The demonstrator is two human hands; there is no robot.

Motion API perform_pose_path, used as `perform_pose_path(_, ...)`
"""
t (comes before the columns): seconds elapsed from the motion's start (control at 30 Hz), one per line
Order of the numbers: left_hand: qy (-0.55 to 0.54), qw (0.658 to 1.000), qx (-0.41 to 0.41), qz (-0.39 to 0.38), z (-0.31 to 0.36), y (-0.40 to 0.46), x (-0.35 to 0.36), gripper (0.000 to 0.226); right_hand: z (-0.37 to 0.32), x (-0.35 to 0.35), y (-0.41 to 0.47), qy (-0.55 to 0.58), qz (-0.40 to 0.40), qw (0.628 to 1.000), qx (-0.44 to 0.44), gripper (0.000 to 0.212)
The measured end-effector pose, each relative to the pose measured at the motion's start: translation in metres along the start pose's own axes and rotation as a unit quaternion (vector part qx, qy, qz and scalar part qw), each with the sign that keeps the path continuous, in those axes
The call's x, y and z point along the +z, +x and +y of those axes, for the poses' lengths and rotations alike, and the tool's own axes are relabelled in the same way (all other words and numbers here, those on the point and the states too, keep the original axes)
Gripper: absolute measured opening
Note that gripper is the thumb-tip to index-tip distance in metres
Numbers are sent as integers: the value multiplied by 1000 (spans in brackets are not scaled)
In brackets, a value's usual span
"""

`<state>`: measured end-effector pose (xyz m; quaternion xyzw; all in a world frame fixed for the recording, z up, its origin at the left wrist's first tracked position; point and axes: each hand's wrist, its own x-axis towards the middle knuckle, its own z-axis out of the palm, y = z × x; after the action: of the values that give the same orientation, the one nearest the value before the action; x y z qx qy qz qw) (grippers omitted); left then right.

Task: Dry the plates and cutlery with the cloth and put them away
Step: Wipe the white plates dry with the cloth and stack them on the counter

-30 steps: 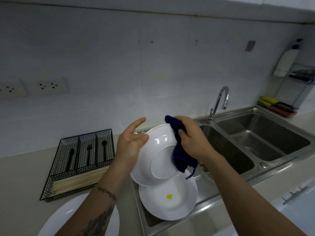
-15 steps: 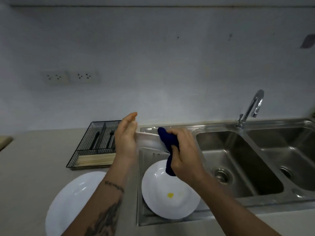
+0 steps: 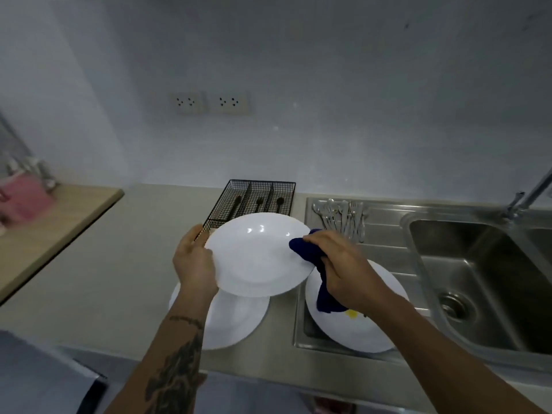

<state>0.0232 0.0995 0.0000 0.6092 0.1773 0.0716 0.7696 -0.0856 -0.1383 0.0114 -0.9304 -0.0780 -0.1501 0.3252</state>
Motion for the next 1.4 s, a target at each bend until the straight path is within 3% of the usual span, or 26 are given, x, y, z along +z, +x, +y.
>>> perform_pose_path(0.17,28,999,5,30,-16,18,-62,55,-13,34,2,-73,-14,997,16,48)
perform_pose_path(0.47,43,999,-7,9,-39,62,-123,43,-48,91,4,-144,-18,986,80,51)
perform_pose_path(0.93,167,986,21,4,-64,70,-127,49,-69,113,-14,-96,50,977,185,46)
perform_pose_path(1.2,180,983,32,-23,-73,65,-118,53,-62,105,-21,-91,66,970,214,45)
perform_pose_path(1.4,254,959,110,-68,-80,63,-117,50,-47,68,-35,-85,138,959,231,43)
